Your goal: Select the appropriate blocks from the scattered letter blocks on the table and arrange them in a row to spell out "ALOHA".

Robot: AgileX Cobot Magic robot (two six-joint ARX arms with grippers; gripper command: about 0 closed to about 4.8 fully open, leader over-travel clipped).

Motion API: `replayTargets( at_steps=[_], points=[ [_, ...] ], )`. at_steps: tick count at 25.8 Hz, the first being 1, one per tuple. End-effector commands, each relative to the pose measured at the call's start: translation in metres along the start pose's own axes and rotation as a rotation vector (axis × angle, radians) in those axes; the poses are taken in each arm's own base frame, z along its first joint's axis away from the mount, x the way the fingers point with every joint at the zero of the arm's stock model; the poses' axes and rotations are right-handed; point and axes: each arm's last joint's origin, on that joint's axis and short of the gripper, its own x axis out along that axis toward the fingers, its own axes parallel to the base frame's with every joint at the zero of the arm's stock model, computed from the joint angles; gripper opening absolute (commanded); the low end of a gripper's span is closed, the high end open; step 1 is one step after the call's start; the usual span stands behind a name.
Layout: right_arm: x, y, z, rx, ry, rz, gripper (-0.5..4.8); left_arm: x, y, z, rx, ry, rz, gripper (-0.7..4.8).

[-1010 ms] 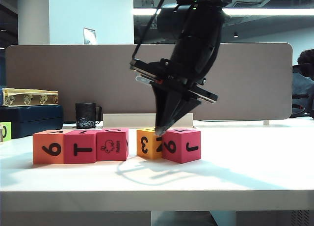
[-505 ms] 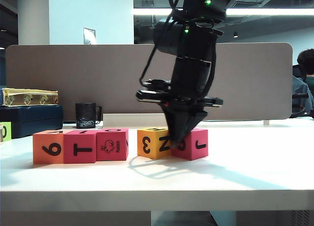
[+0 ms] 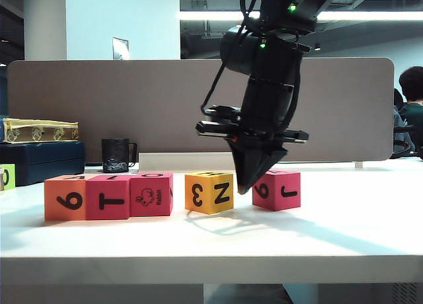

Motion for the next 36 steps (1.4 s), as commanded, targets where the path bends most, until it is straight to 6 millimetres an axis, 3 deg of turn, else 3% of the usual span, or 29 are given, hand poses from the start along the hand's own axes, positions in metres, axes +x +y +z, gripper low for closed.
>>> replayTargets(
  at_steps=[1, 20, 31, 36],
  points=[
    [-0.004, 0.003, 0.005, 0.01, -0.047, 0.047, -0.01, -0.002, -0.001, 0.001, 0.009, -0.015, -0.002, 0.17],
    [-0.004, 0.007, 0.019, -0.001, -0.179, 0.132, -0.01, -0.002, -0.001, 0.001, 0.01, -0.015, -0.002, 0.17],
    [-0.006, 0.005, 0.019, 0.005, -0.166, 0.068, -0.01, -0.002, -0.001, 0.001, 0.011, -0.015, -0.002, 0.17],
    [-0.008, 0.007, 0.026, -0.001, -0.238, 0.094, -0.01, -0.002, -0.001, 0.001, 0.011, -0.014, -0.002, 0.17]
  ],
)
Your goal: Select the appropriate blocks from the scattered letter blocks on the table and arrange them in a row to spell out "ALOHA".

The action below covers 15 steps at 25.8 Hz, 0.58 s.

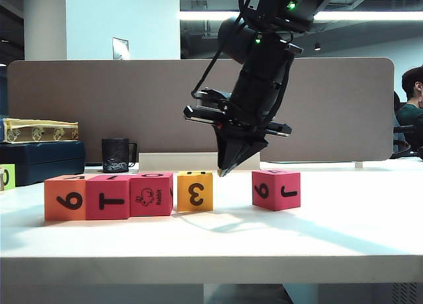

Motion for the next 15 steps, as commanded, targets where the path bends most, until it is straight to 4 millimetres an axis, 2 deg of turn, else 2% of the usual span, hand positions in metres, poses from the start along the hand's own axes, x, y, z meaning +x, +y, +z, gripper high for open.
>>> replayTargets(
  at_steps=[1, 8, 10, 15],
  points=[
    [-0.003, 0.002, 0.009, -0.005, -0.086, 0.02, -0.01, -0.002, -0.001, 0.0, 0.009, -0.011, -0.003, 0.17],
    [-0.004, 0.003, 0.017, -0.012, -0.167, 0.031, -0.01, -0.002, 0.0, 0.003, 0.016, -0.036, 0.0, 0.17],
    [-0.004, 0.003, 0.018, -0.013, -0.176, 0.032, -0.01, -0.002, 0.0, 0.005, 0.018, -0.056, 0.003, -0.06],
    [-0.001, 0.004, 0.019, -0.017, -0.191, 0.058, -0.01, -0.002, 0.0, 0.005, 0.018, -0.055, 0.003, -0.06]
  ],
)
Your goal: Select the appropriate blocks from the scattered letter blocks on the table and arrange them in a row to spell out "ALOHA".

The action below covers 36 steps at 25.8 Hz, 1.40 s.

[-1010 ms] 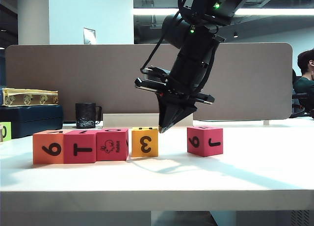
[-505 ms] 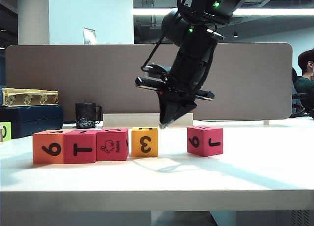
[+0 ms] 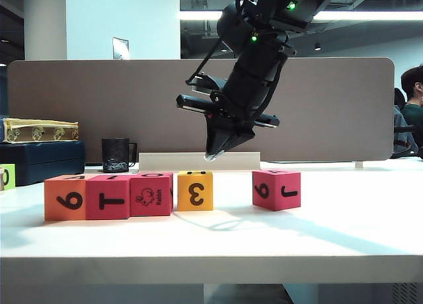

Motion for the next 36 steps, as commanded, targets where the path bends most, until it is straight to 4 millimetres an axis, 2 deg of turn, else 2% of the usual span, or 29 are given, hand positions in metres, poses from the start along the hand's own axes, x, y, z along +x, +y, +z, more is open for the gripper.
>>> replayTargets(
  at_steps=[1, 8, 15, 21, 30, 32, 35, 36],
  points=[
    [0.001, 0.002, 0.004, -0.001, -0.034, 0.028, -0.01, -0.002, -0.001, 0.001, 0.006, -0.018, -0.002, -0.06],
    [0.017, 0.001, -0.006, 0.007, 0.032, 0.045, -0.01, -0.002, -0.001, 0.001, 0.006, -0.018, -0.002, -0.06],
    [0.015, 0.008, -0.014, 0.007, 0.115, 0.085, -0.01, -0.002, -0.001, 0.001, 0.007, -0.019, -0.002, -0.06],
    [0.013, 0.021, -0.015, -0.021, 0.124, 0.093, -0.01, -0.002, -0.001, 0.001, 0.006, -0.018, -0.002, -0.06],
    [0.007, 0.022, 0.004, -0.099, 0.011, 0.01, -0.01, -0.002, -0.001, 0.0, 0.001, -0.004, -0.004, -0.06],
    [0.003, 0.021, 0.011, -0.133, -0.012, -0.064, -0.01, -0.002, -0.001, 0.0, 0.001, -0.003, -0.004, -0.06],
    [-0.007, 0.014, 0.016, -0.126, 0.043, -0.145, 0.07, -0.002, -0.001, -0.001, 0.0, 0.004, -0.004, -0.06],
    [-0.009, 0.012, 0.017, -0.122, 0.067, -0.151, 0.3, -0.002, -0.001, -0.001, 0.002, 0.004, -0.004, -0.06]
  ],
)
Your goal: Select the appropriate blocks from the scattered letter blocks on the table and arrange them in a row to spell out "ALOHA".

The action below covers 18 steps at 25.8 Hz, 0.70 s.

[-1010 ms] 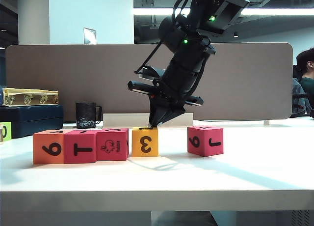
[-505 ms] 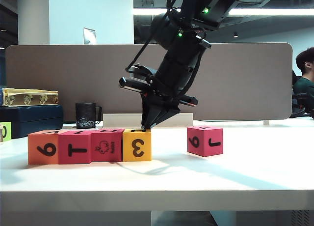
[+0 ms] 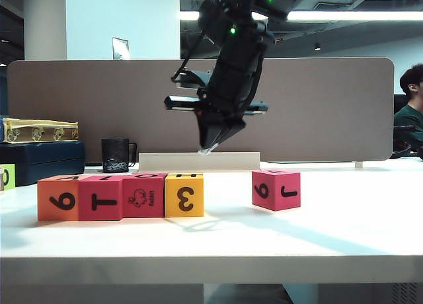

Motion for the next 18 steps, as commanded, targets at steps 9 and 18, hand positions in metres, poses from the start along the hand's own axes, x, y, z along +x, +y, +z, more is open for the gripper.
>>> replayTargets(
  at_steps=[9, 18],
  points=[
    [-0.041, -0.053, -0.011, 0.081, 0.422, -0.081, 4.09, -0.002, -0.001, 0.0, 0.008, -0.012, -0.003, -0.06],
    [-0.038, -0.055, -0.016, 0.102, 0.461, -0.028, 4.46, -0.002, -0.001, 0.001, 0.008, -0.013, -0.003, -0.06]
  ],
)
